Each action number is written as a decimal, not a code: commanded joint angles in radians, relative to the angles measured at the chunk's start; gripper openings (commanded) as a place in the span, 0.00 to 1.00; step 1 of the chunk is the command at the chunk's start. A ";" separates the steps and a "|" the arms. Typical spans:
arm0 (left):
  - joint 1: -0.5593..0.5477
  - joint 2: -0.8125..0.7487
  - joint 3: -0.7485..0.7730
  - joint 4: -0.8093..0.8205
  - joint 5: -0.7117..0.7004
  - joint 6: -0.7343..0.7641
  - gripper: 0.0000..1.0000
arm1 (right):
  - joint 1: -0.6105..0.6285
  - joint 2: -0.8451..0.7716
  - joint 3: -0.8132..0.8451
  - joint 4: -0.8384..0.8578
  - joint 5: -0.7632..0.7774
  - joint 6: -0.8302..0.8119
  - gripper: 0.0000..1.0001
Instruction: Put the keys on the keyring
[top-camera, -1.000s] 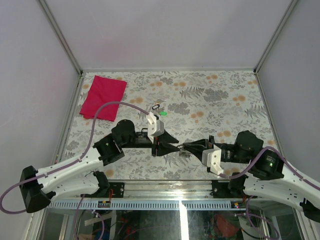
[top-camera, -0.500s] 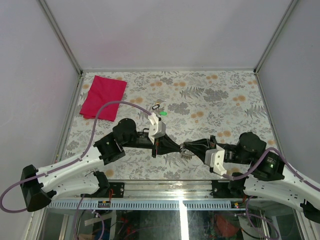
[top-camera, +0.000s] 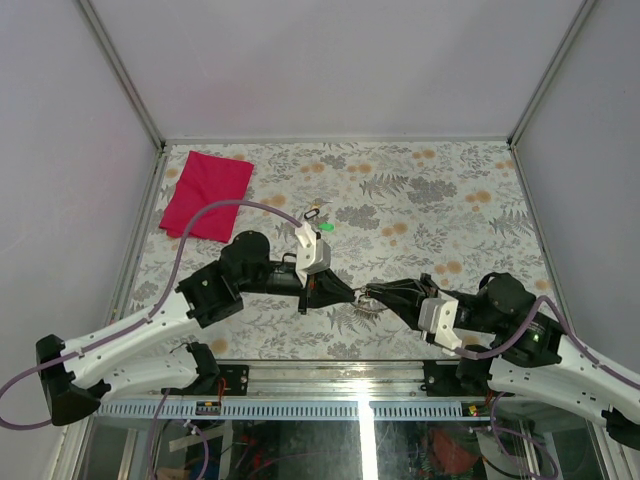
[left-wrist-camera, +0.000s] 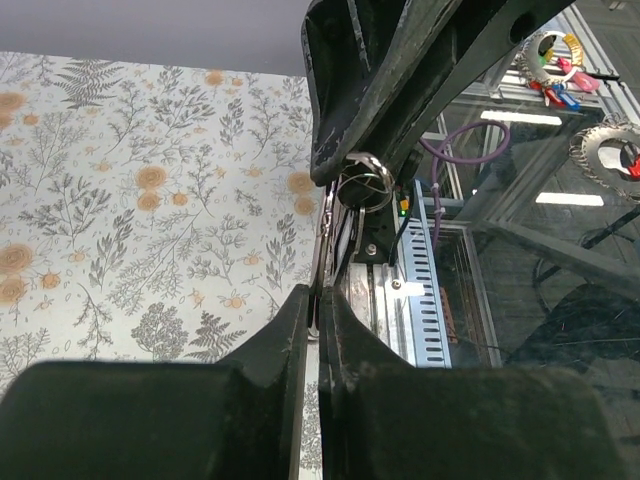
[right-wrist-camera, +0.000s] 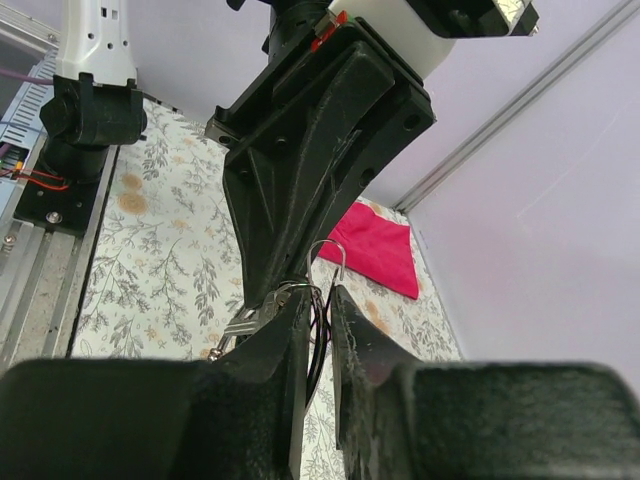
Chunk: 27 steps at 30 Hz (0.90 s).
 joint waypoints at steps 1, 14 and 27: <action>0.003 -0.026 0.066 -0.029 -0.040 0.035 0.00 | 0.007 -0.025 -0.016 0.084 0.017 0.052 0.19; 0.004 -0.018 0.138 -0.155 -0.081 0.087 0.00 | 0.007 -0.128 -0.050 0.044 0.084 0.085 0.42; 0.004 -0.019 0.179 -0.244 -0.125 0.119 0.00 | 0.008 -0.237 -0.033 -0.122 0.196 0.071 0.48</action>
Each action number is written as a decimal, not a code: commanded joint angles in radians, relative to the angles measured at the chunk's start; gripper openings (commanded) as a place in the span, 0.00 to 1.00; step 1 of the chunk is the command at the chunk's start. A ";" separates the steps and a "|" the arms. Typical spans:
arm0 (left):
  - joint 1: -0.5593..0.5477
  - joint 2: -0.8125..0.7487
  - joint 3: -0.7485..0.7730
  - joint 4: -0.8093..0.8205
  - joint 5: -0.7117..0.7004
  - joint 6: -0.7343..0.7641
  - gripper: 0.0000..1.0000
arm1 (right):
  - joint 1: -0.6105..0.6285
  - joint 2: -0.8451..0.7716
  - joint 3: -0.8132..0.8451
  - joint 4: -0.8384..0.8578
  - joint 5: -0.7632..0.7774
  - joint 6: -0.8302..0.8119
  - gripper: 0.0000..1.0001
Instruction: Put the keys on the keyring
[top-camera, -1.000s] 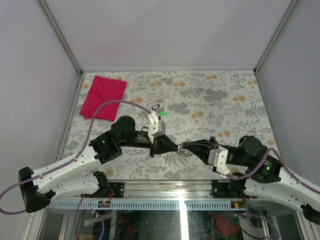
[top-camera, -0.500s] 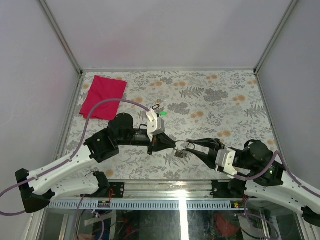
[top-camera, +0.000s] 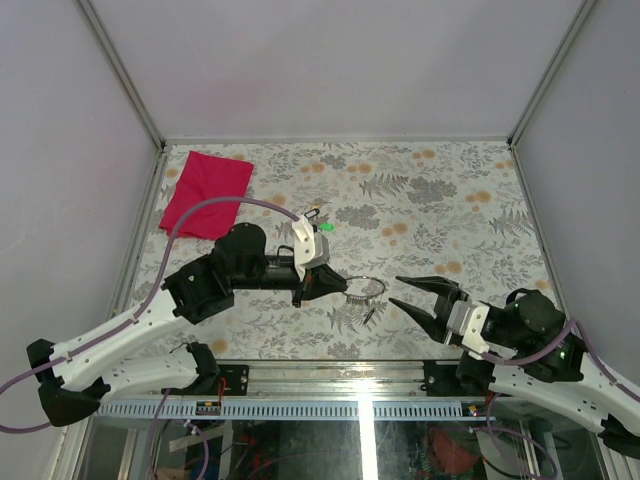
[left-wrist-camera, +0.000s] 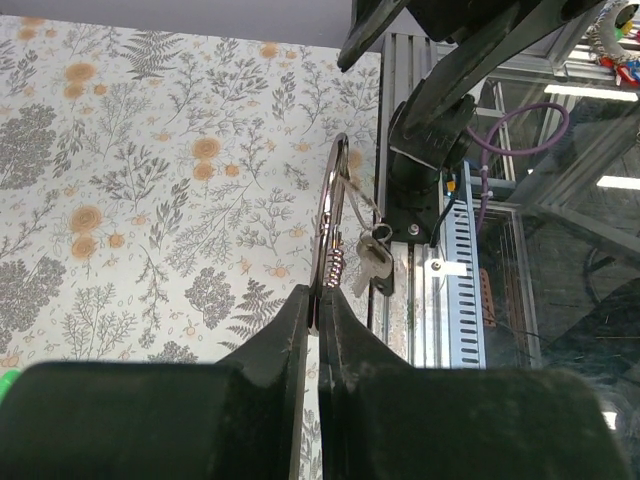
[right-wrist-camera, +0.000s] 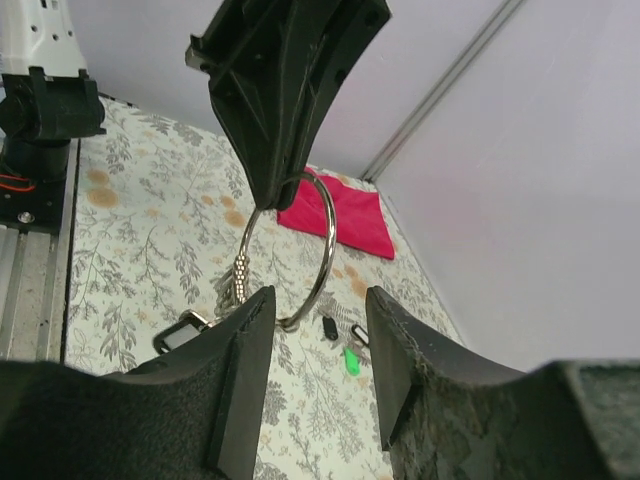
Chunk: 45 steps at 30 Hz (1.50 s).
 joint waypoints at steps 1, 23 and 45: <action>0.003 -0.011 0.050 -0.020 -0.030 0.028 0.00 | 0.007 -0.032 0.024 -0.046 0.076 0.004 0.48; 0.003 0.044 0.188 -0.301 -0.076 0.172 0.00 | 0.006 0.113 0.035 0.046 0.058 0.061 0.51; 0.002 0.039 0.169 -0.301 0.010 0.242 0.00 | 0.007 0.381 0.223 -0.070 -0.044 0.317 0.41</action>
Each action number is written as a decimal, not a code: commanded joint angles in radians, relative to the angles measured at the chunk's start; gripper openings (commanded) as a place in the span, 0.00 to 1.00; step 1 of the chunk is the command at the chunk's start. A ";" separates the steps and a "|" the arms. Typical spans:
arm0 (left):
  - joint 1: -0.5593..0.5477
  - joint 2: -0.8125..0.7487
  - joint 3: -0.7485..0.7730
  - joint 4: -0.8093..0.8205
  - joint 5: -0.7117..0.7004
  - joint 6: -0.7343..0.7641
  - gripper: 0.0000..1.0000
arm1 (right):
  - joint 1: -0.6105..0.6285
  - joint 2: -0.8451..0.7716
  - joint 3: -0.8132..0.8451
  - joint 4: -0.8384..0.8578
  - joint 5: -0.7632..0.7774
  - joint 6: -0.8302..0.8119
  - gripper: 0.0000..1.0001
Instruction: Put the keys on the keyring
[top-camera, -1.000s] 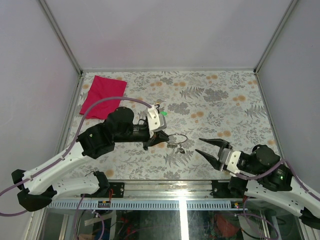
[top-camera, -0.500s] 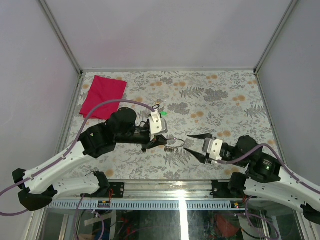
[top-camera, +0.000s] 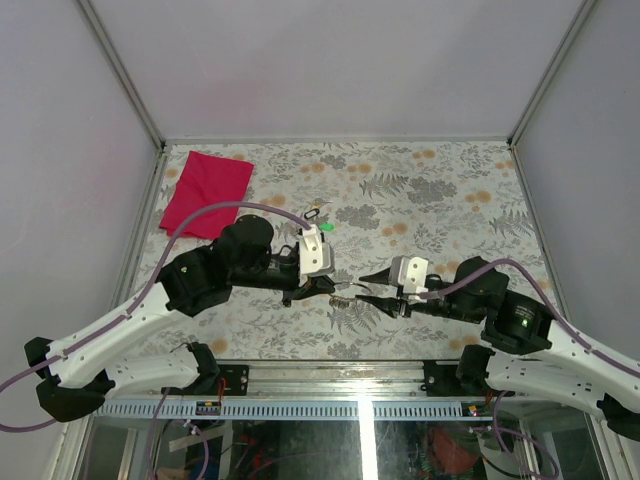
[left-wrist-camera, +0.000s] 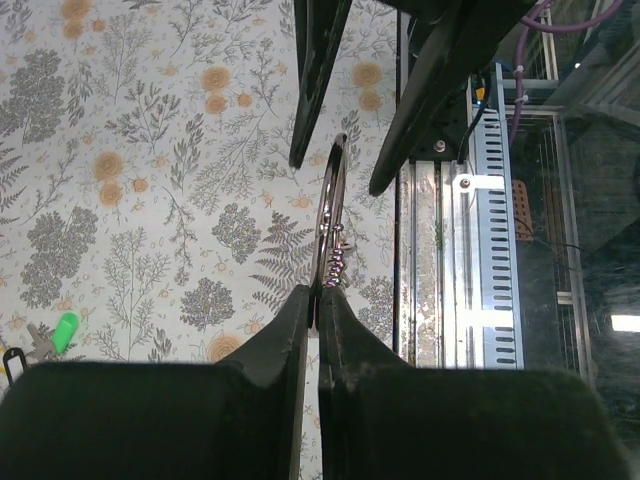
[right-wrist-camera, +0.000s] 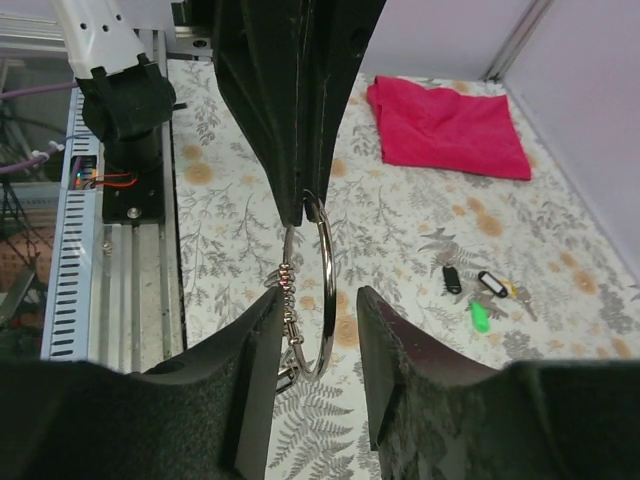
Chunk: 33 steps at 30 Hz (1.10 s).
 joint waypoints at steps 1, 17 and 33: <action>0.001 -0.012 0.009 0.030 0.045 0.032 0.00 | 0.007 0.026 0.041 0.012 -0.041 0.050 0.39; 0.002 -0.123 -0.115 0.207 -0.050 -0.071 0.30 | 0.007 0.038 0.071 0.004 -0.041 0.046 0.00; 0.002 -0.234 -0.409 0.654 -0.472 -0.333 0.45 | 0.007 0.087 0.276 -0.155 0.262 0.211 0.00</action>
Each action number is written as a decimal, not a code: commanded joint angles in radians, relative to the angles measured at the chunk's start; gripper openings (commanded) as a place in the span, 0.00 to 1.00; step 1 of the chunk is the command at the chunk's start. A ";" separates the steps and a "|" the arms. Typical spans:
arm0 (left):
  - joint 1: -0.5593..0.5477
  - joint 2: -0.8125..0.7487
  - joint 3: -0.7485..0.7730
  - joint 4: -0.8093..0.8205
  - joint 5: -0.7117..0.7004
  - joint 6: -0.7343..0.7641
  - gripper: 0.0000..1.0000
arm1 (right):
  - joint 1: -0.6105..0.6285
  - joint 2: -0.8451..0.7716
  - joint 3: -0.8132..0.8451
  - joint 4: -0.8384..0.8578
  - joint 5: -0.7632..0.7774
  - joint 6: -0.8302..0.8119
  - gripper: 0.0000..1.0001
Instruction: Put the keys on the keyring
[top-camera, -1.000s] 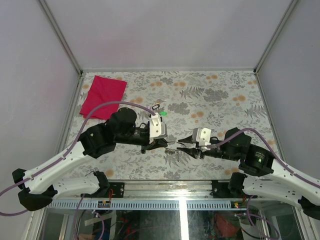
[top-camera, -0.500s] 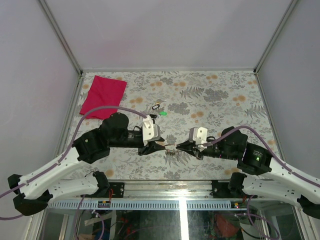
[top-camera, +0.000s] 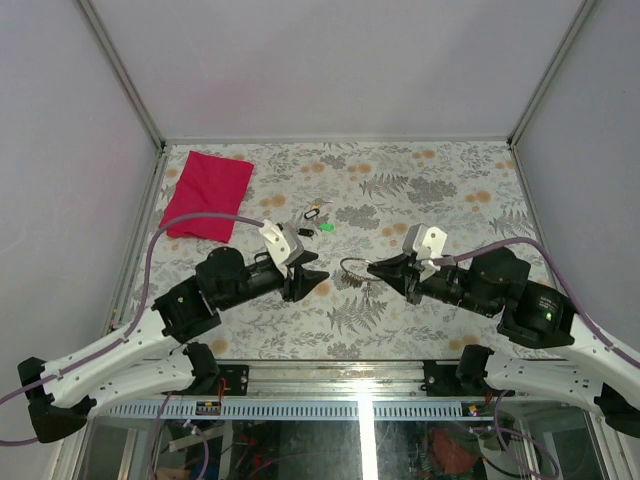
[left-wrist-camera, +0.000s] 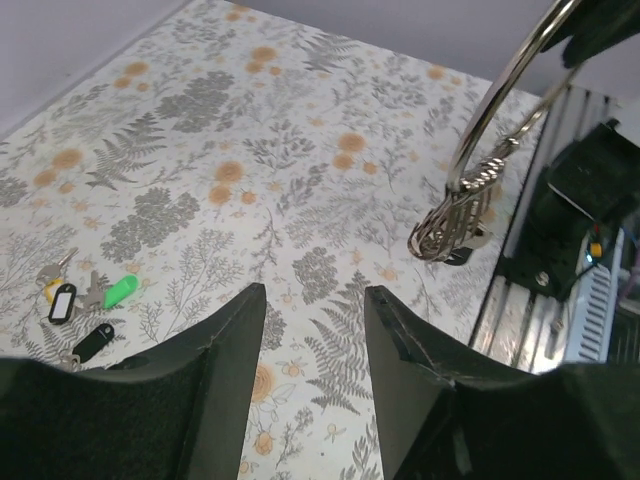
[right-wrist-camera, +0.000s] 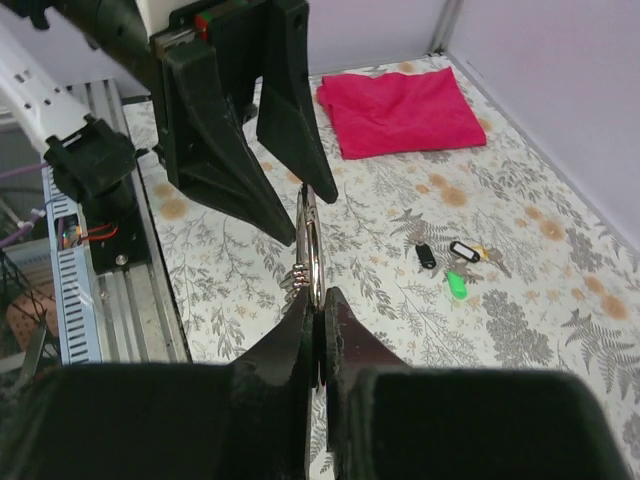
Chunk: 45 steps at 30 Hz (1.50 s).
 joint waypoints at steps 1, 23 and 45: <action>0.002 0.011 -0.028 0.223 -0.130 -0.070 0.45 | 0.007 0.038 0.100 -0.032 0.155 0.099 0.00; 0.001 0.067 -0.046 0.332 -0.069 -0.049 0.46 | 0.007 0.169 0.241 -0.107 0.261 0.230 0.00; -0.005 0.105 -0.038 0.334 -0.033 -0.055 0.47 | 0.007 0.167 0.228 -0.076 0.232 0.247 0.00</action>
